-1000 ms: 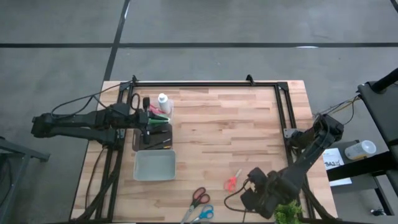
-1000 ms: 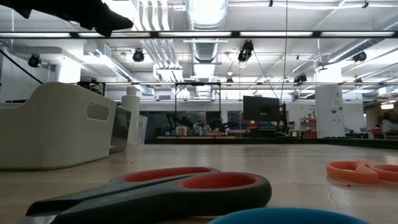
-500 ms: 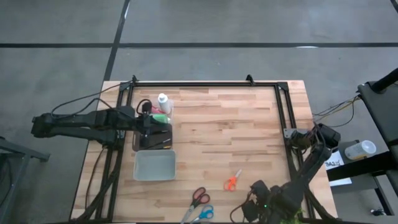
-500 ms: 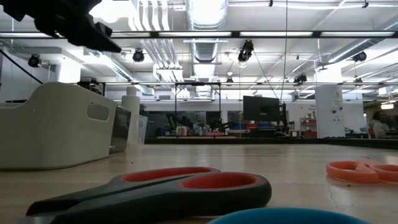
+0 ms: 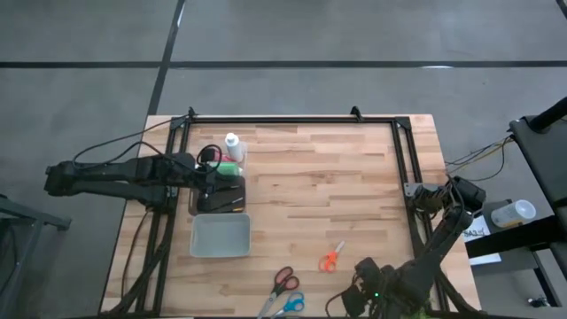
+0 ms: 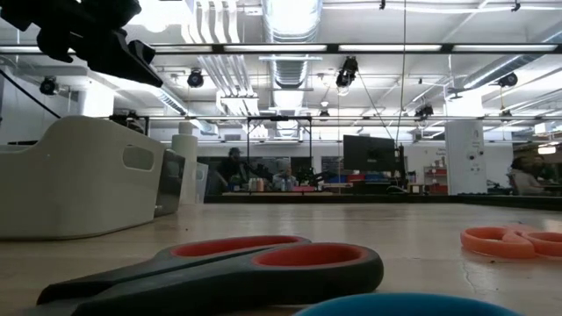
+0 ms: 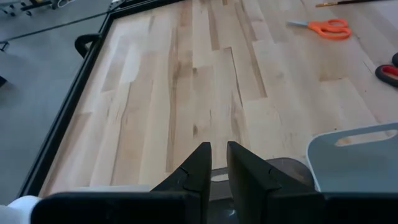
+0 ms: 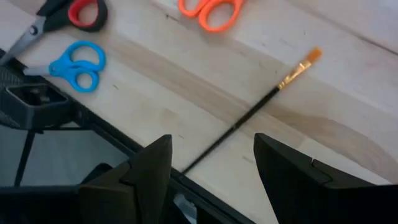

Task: Pick & Place Paint Supplies
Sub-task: Put the orange paint brush into the black bin

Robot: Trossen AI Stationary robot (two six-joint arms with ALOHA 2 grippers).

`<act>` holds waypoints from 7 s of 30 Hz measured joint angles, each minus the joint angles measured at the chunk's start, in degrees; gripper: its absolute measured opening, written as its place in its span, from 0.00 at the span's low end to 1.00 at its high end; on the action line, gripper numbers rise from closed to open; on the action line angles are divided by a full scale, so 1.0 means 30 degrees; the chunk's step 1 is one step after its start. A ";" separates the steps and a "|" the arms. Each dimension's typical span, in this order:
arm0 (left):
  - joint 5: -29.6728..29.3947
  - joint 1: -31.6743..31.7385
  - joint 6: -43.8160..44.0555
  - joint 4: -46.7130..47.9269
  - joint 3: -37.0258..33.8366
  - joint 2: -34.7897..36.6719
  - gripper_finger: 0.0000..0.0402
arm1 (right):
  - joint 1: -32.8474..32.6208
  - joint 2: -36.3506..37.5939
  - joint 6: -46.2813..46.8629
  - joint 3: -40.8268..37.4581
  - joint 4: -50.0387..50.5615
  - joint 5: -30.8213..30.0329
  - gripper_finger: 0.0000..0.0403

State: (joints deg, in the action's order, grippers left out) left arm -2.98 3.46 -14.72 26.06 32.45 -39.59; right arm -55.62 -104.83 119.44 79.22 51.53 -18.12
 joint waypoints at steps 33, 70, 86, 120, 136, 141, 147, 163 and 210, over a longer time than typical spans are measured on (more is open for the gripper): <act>0.0005 0.0000 0.0007 -0.0005 0.0000 0.0000 0.15 | 0.1177 -0.2733 0.4060 0.0081 0.1013 0.1053 0.55; 0.0005 0.0000 0.0007 -0.0005 0.0000 0.0000 0.15 | 0.1746 -0.2544 0.4988 -0.2817 -0.0678 0.1090 0.55; -0.0002 0.0000 0.0007 0.0000 0.0000 0.0000 0.15 | 0.1794 -0.2639 0.5051 -0.2985 -0.0349 0.2184 0.22; -0.0001 0.0006 0.0007 0.0012 0.0000 0.0000 0.15 | 0.1823 -0.2010 0.3065 -0.0380 0.2709 -0.0407 0.03; -0.0001 0.0001 0.0007 0.0204 0.0007 0.0000 0.15 | 0.1809 0.1860 -0.8660 -0.0306 0.1945 -1.5070 0.03; -0.0001 0.0000 0.0007 0.0242 0.0007 0.0000 0.15 | 0.1794 0.2474 -1.1990 -0.0306 0.1770 -2.0511 0.03; -0.0002 0.0007 0.0007 0.0262 0.0007 0.0000 0.15 | 0.2348 0.3365 -1.5472 -0.0306 0.1781 -2.3104 0.03; -0.0002 0.0007 0.0007 0.0277 0.0007 0.0000 0.15 | 0.8314 0.4602 -1.8361 -0.0357 0.1644 -2.2735 0.03; 0.0000 0.0007 0.0036 0.0280 0.0015 0.0007 0.15 | 1.9763 0.2198 -4.2642 -0.1676 -2.3748 1.5464 0.03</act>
State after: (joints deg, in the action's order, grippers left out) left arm -2.98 3.49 -14.61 26.91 32.49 -39.57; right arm 3.67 -98.24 -8.49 74.19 -19.72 28.27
